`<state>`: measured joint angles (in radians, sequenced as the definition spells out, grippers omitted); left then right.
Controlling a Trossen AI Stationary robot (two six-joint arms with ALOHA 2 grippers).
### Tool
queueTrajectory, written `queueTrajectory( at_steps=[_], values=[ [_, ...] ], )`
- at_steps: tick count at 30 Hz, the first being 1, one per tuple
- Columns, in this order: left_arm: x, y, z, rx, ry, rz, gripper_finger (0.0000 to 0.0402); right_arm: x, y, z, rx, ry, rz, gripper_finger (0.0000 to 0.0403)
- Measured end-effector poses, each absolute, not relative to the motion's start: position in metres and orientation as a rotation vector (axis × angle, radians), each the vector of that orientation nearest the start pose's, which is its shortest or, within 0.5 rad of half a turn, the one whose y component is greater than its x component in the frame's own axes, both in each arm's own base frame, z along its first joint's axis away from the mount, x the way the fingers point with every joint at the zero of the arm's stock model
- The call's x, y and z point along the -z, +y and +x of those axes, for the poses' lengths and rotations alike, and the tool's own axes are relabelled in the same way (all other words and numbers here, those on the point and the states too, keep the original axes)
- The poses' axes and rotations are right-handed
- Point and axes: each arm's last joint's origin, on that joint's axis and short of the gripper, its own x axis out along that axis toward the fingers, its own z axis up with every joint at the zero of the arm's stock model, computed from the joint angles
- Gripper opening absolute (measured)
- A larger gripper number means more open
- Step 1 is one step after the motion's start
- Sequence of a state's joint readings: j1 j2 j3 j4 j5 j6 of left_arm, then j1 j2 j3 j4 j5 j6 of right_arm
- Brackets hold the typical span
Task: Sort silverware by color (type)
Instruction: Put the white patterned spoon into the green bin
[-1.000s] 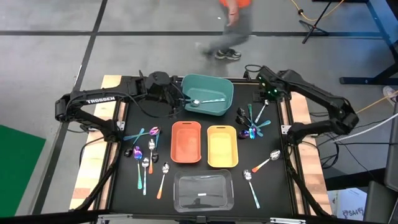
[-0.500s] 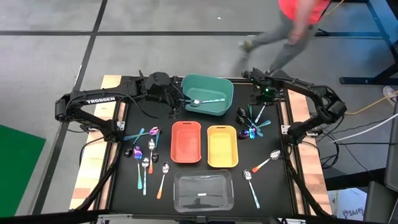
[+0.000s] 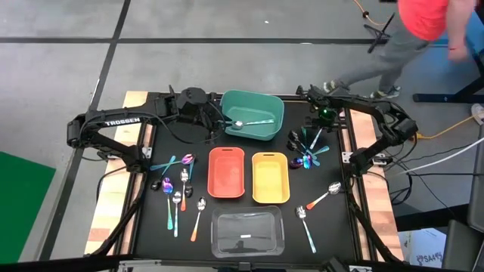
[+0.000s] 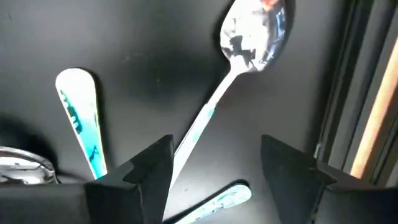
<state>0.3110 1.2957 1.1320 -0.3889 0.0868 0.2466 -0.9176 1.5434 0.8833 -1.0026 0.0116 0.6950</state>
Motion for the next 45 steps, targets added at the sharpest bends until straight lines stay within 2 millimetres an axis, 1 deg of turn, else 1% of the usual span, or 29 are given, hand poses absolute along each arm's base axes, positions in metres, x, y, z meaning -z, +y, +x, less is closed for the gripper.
queueTrajectory(
  at_steps=[5, 12, 20, 23, 27, 31, 45],
  values=[
    [-0.326, 0.084, 0.269, -0.150, 0.566, 0.130, 0.0069, -0.159, -0.184, 0.142, 1.239, 1.253, 1.271, 0.0225],
    [-0.326, 0.084, 0.269, -0.149, 0.566, 0.130, 0.0069, -0.144, -0.177, 0.136, 1.240, 1.263, 1.276, 0.0225],
    [-0.326, 0.084, 0.269, -0.150, 0.566, 0.130, 0.0069, -0.140, -0.176, 0.136, 1.234, 1.243, 1.275, 0.0219],
    [-0.326, 0.084, 0.269, -0.150, 0.566, 0.130, 0.0069, -0.140, -0.176, 0.136, 1.232, 1.237, 1.275, 0.0195],
    [-0.326, 0.084, 0.269, -0.150, 0.566, 0.130, 0.0069, -0.140, -0.177, 0.137, 1.229, 1.232, 1.274, 0.0146],
    [-0.326, 0.084, 0.269, -0.150, 0.566, 0.130, 0.0069, -0.140, -0.177, 0.137, 1.229, 1.229, 1.274, 0.0107],
    [-0.326, 0.084, 0.269, -0.150, 0.566, 0.130, 0.0069, -0.140, -0.178, 0.137, 1.233, 1.224, 1.264, 0.0015]
  ],
)
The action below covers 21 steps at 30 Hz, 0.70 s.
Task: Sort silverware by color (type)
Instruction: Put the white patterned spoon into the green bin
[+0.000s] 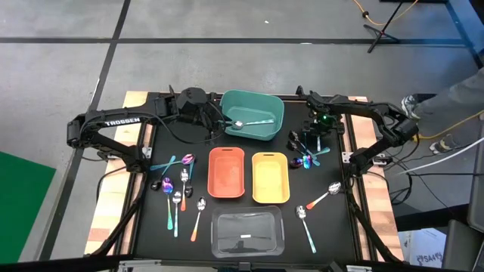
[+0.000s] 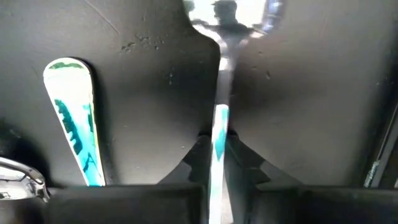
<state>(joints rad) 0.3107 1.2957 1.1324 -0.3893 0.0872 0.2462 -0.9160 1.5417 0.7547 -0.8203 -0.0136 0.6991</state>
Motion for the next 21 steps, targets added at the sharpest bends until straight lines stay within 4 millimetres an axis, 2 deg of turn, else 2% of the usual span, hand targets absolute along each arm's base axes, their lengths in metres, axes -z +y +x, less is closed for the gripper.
queueTrajectory(
  at_steps=[3, 14, 21],
  values=[
    [-0.326, 0.084, 0.269, -0.150, 0.566, 0.130, 0.0069, -0.140, -0.178, 0.137, 1.234, 1.223, 1.262, 0.0005],
    [-0.326, 0.083, 0.268, -0.148, 0.577, 0.128, 0.0069, -0.141, -0.178, 0.137, 1.198, 1.237, 1.224, 0.0004],
    [-0.338, 0.079, 0.246, -0.204, 0.605, 0.137, 0.0069, -0.151, -0.178, 0.135, 1.199, 1.194, 1.117, 0.0002]
  ],
)
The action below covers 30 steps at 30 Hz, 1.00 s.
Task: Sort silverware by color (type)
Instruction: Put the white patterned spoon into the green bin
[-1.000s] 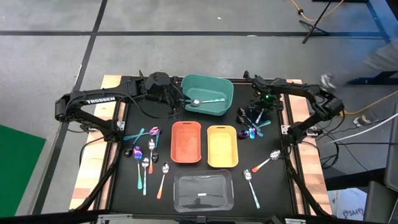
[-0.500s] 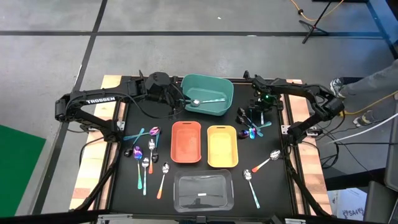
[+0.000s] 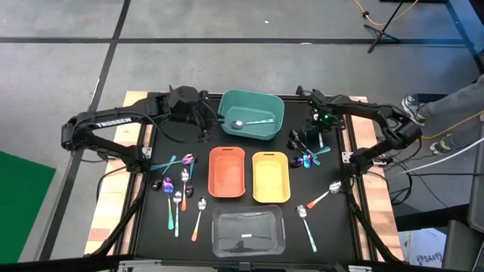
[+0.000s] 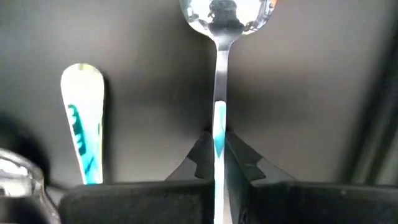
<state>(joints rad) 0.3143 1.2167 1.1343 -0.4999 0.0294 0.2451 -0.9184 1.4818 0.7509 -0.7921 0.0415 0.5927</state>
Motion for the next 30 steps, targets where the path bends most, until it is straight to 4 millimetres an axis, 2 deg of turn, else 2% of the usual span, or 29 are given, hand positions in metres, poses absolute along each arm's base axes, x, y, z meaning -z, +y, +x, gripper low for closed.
queueTrajectory(
  at_steps=[13, 20, 30],
  values=[
    [-0.356, 0.066, 0.203, -0.230, 0.626, 0.133, 0.0069, -0.183, -0.169, 0.129, 1.135, 1.064, 1.053, 0.0001],
    [-0.358, 0.060, 0.186, -0.252, 0.661, 0.050, 0.0069, -0.203, -0.163, 0.125, 1.112, 0.946, 1.006, 0.0001],
    [-0.352, 0.058, 0.179, -0.295, 0.719, -0.051, 0.0069, -0.230, -0.164, 0.135, 0.921, 0.696, 0.868, 0.0001]
  ],
)
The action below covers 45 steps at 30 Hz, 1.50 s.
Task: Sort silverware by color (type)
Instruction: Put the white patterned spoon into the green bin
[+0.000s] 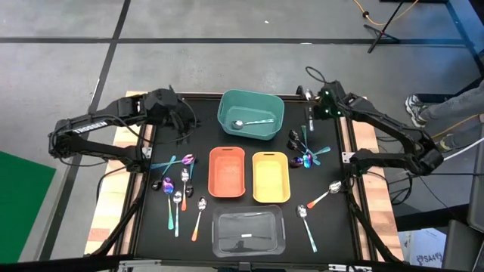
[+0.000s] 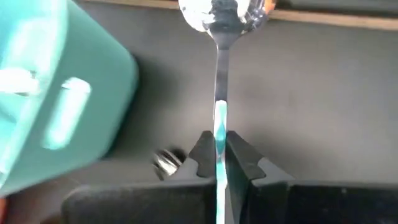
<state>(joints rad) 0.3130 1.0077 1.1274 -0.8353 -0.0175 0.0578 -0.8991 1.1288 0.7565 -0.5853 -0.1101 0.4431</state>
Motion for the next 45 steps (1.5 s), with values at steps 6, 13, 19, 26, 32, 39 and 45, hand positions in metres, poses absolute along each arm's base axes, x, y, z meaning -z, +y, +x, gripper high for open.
queueTrajectory(
  at_steps=[6, 13, 19, 26, 32, 39, 45],
  values=[
    [-0.342, 0.059, 0.180, -0.307, 0.737, -0.079, 0.0069, -0.262, -0.162, 0.153, 0.820, 0.663, 0.679, 0.0001],
    [-0.325, 0.061, 0.185, -0.319, 0.747, -0.078, 0.0069, -0.312, -0.151, 0.176, 0.689, 0.596, 0.418, 0.0001],
    [-0.310, 0.061, 0.185, -0.331, 0.778, -0.110, 0.0069, -0.341, -0.139, 0.199, 0.546, 0.504, 0.175, 0.0001],
    [-0.306, 0.061, 0.185, -0.350, 0.784, -0.159, 0.0069, -0.347, -0.136, 0.229, 0.403, 0.440, 0.008, 0.0001],
    [-0.306, 0.061, 0.185, -0.360, 0.780, -0.181, 0.0069, -0.326, -0.141, 0.256, 0.331, 0.527, -0.022, 0.0001],
    [-0.306, 0.061, 0.185, -0.360, 0.779, -0.182, 0.0069, -0.303, -0.157, 0.289, 0.253, 0.603, 0.000, 0.0001],
    [-0.306, 0.061, 0.185, -0.360, 0.779, -0.182, 0.0069, -0.281, -0.167, 0.310, 0.163, 0.666, -0.040, 0.0001]
  ],
)
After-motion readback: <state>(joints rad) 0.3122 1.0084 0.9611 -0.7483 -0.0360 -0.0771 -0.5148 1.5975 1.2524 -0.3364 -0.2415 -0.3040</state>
